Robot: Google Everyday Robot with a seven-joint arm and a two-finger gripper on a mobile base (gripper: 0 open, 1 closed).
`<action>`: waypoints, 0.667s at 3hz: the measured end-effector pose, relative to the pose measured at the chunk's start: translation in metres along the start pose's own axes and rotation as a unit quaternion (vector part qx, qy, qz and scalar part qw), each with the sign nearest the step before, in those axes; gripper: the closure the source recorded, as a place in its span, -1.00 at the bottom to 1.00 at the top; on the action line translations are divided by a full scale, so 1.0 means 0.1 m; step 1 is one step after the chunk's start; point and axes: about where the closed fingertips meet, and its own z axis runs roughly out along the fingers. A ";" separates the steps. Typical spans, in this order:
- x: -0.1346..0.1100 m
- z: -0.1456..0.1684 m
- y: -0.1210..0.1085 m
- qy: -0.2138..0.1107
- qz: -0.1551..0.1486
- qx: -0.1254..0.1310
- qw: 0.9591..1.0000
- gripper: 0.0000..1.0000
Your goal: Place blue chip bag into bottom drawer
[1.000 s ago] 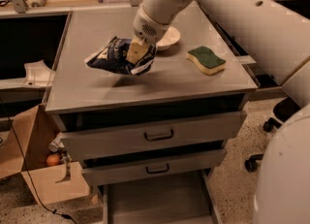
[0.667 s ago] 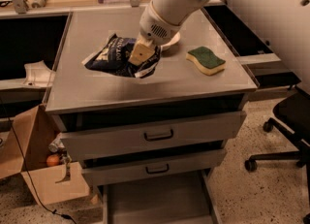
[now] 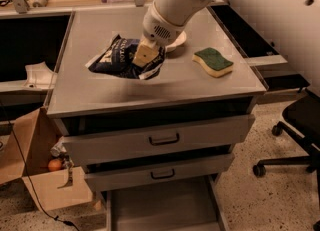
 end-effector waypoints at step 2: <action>0.19 -0.28 0.61 0.030 0.021 0.002 0.999 1.00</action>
Offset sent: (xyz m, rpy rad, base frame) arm -0.0981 -0.0253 0.0089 -0.0578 0.0594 -0.0555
